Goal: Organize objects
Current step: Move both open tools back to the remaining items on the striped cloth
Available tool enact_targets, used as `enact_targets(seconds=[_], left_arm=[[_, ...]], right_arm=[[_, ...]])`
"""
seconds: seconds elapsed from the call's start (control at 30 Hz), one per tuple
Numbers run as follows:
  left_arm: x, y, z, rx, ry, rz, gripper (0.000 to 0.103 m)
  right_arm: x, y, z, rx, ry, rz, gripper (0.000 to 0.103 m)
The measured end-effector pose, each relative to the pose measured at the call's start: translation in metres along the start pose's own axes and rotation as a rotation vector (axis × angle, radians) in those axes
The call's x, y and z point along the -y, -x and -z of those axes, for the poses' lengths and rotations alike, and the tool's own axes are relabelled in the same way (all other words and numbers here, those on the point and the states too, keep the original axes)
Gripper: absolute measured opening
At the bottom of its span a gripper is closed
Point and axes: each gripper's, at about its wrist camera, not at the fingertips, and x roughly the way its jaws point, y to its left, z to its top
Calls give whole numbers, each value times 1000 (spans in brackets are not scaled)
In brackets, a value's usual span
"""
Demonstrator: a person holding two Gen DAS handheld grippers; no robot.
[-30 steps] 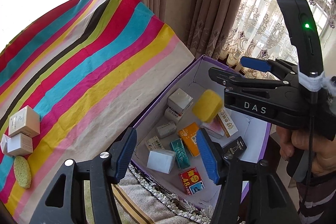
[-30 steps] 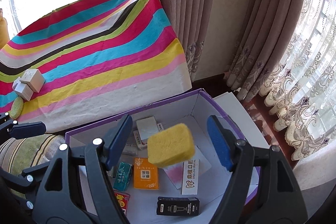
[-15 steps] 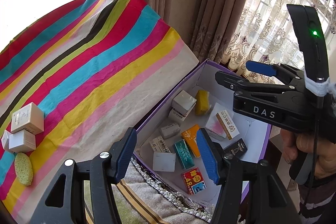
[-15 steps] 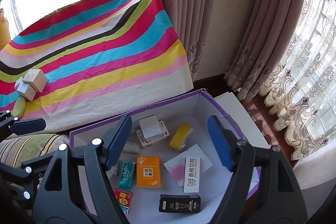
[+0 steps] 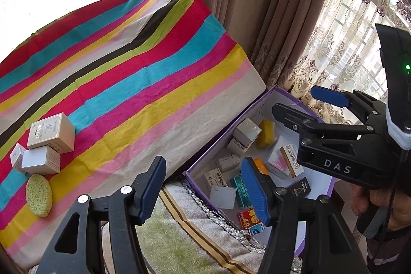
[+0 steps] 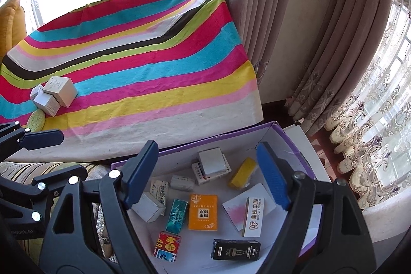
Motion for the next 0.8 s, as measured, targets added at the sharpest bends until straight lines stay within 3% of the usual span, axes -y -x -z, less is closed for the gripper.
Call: enact_targets(seconds=[0.8], left_arm=[[-126,31,19,17,179,-136,70]], right_arm=[[-102,-2,-20,-26,123,-136,85]])
